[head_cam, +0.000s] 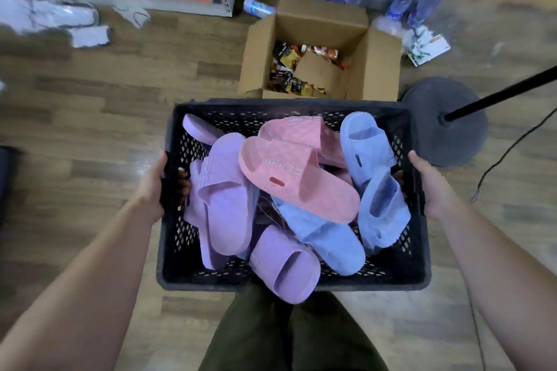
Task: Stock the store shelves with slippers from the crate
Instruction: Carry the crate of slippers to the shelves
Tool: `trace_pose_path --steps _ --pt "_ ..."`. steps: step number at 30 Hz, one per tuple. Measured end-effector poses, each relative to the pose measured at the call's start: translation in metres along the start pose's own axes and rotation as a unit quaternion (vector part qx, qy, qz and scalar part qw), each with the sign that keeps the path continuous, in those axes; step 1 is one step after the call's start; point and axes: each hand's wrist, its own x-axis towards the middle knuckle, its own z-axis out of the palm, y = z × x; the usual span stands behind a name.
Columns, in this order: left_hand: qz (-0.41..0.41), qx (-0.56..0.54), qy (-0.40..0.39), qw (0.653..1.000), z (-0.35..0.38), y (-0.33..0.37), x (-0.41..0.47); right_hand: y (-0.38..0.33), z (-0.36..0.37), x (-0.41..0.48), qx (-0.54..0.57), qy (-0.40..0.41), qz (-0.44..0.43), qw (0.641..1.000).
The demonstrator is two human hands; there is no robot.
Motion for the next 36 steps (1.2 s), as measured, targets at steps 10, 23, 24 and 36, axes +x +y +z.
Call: trace_pose_path --steps 10,23,24,36 --pt "0.062 -0.183 0.090 0.977 -0.089 -0.038 -0.192 -0.078 0.072 -0.139 -0.163 -0.044 -0.100 0.980" --pt "0.200 -0.463 0.184 0.843 -0.209 -0.161 -0.370 -0.094 0.288 -0.262 -0.369 -0.245 -0.267 0.856" --pt "0.206 -0.482 0.195 0.829 -0.222 -0.175 -0.383 -0.082 0.311 -0.278 -0.385 -0.267 -0.281 0.837" --pt "0.185 -0.566 0.347 0.725 -0.413 -0.341 -0.489 0.122 0.554 -0.428 -0.509 -0.333 -0.286 0.740"
